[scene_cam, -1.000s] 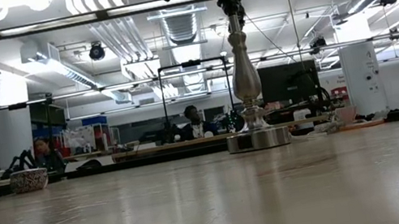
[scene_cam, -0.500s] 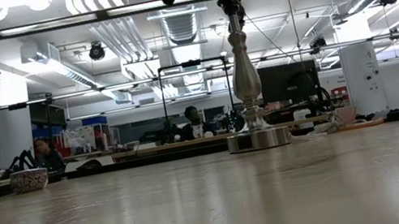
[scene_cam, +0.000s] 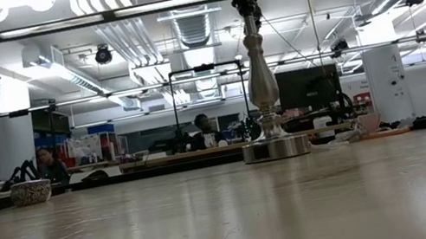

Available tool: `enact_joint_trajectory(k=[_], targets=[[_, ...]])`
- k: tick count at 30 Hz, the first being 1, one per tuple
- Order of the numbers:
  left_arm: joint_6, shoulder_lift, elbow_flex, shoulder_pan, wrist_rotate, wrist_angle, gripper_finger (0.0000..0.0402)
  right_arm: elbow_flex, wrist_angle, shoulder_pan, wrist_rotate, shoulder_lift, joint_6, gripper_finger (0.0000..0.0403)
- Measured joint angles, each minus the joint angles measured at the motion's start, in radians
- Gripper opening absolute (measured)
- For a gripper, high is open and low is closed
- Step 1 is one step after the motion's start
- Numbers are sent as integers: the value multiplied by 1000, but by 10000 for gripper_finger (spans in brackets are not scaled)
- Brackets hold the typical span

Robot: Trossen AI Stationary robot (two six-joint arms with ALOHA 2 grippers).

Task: Screw lightbulb
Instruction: Insert the light bulb into the lamp

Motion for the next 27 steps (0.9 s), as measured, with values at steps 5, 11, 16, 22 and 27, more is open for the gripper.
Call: enact_joint_trajectory(k=[5, 11, 16, 22, 27], targets=[[-2, 10, -1, 8, -7, 28, 20, 0, 20, 0, -25, 4, 28, 0], [-3, 15, -6, 28, -16, 30, 20, 0, 12, 0, -61, -4, 46, 0], [-3, 19, -6, 33, -17, 24, 20, 0, 10, 1, -94, -4, 68, 0], [-4, 20, -6, 33, -16, -9, 20, 0, -9, 1, -85, -12, 70, 0], [-40, 6, -6, 31, -12, -83, 20, 0, -29, 0, 2, -23, 60, 0]])
